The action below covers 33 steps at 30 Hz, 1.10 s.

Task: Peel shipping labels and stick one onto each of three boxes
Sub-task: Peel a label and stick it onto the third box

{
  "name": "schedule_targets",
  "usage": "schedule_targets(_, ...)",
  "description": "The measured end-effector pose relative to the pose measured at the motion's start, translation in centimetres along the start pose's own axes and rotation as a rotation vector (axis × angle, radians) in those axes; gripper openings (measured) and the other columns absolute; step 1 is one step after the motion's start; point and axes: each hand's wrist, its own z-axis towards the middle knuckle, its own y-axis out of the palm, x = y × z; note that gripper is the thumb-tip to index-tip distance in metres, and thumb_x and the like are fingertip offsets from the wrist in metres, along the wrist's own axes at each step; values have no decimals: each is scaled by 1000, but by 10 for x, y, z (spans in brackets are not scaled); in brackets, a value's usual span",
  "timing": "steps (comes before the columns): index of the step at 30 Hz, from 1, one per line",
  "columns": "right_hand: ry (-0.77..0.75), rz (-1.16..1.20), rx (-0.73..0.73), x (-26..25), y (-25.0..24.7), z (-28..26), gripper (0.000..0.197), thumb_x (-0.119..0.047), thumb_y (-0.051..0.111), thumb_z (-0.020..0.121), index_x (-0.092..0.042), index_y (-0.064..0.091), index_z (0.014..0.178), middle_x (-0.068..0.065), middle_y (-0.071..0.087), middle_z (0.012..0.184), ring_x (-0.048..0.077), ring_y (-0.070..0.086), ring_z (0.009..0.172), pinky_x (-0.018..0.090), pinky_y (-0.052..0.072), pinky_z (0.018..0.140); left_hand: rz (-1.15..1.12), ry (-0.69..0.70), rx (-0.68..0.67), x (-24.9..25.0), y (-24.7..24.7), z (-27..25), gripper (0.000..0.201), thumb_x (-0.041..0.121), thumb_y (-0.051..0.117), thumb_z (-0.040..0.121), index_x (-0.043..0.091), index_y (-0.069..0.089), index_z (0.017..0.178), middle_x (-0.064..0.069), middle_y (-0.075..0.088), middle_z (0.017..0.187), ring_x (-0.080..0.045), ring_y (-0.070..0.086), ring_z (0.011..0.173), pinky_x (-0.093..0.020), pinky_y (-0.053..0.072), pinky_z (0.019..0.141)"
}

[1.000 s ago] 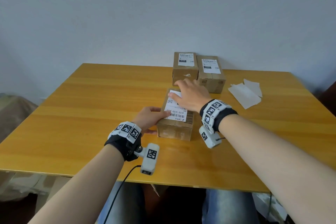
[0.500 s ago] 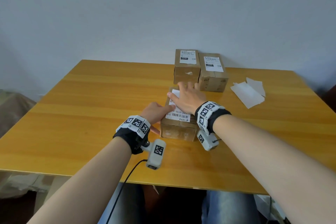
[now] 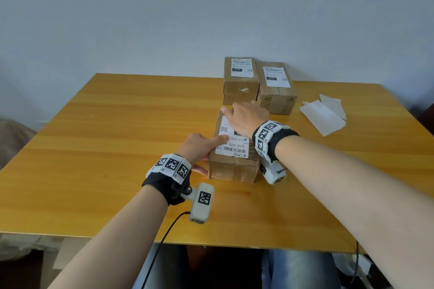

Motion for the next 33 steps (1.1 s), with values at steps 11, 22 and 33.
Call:
schedule_targets(11,-12,-40,5,2,3,24,77,-58,16,110,-11,60,68,4,60,68,23,54,61,40,40,72,-44,-36,-79,0,-8,7,46,49,82,81,13,62,101,1,81,94,-16,77,92,-52,65,71)
schedule_targets(22,-82,-34,157,10,4,45,77,-60,20,110,-11,46,55,9,64,68,30,60,59,34,37,57,-51,-39,-88,-2,-9,16,48,51,83,80,13,62,102,1,81,95,-16,77,91,-49,66,68)
schedule_targets(33,-143,132,204,21,5,64,73,-51,24,112,-11,39,53,6,41,49,27,45,45,34,34,52,-82,-9,-57,-7,-8,24,57,51,86,75,13,60,108,-2,81,98,-20,78,90,-54,65,67)
